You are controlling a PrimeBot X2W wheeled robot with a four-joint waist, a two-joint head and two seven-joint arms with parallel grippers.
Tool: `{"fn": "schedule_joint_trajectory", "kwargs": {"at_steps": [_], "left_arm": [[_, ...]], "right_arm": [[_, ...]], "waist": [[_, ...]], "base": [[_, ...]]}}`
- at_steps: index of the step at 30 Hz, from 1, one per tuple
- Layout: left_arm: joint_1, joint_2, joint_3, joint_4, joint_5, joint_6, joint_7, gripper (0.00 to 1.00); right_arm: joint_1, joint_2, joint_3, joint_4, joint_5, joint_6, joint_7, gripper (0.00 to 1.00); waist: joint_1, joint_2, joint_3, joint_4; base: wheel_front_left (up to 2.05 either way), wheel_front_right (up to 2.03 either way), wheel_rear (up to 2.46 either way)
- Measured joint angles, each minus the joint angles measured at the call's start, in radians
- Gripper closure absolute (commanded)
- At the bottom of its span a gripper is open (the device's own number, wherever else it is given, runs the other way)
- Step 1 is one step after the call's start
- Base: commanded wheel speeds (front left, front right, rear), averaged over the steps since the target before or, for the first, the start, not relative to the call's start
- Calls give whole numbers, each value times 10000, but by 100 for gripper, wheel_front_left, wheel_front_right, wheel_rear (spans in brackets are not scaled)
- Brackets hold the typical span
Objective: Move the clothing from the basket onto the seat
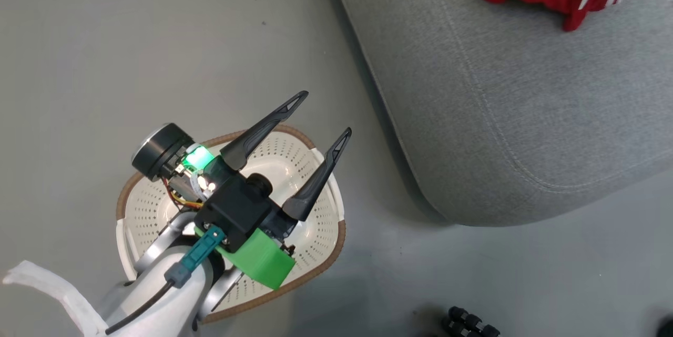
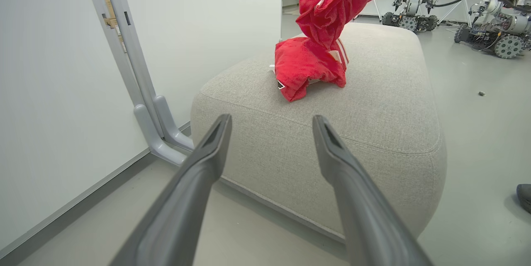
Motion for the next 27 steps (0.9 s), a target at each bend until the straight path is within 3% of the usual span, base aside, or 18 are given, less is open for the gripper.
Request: {"fn": "schedule_joint_trajectory", "kwargs": {"at_steps": [5, 6, 7, 8, 17, 27], "left_arm": [[-378, 17, -144, -4, 19, -2, -128, 0], [-431, 12, -190, 2, 19, -2, -198, 0], [-480, -4, -268, 40, 19, -2, -236, 0], [-501, -12, -309, 69, 19, -2, -307, 0], [-515, -130, -435, 533, -69, 2, -623, 0], [39, -351, -184, 1279, -454, 539, -1417, 0]], "right_arm": [[-308, -142, -656, 1064, -171, 6, -2, 100], [-314, -136, -800, 1396, -238, 4, 0, 77], [-318, -79, -986, 1705, -353, 0, 0, 8], [-326, -23, -1110, 1843, -401, 2, 0, 0], [746, 548, -1760, 1879, -882, 2, 0, 0], [3329, 1615, -2220, -102, -1655, 0, 0, 0]], "waist": [[1, 0, 594, 496], [1, 0, 701, 609], [1, 0, 870, 792], [1, 0, 958, 884], [0, 0, 1073, 1225], [-1, 0, 114, 1198]], "base": [[0, 0, 0], [0, 0, 0], [0, 0, 0], [0, 0, 0], [0, 0, 0], [0, 0, 0]]}}
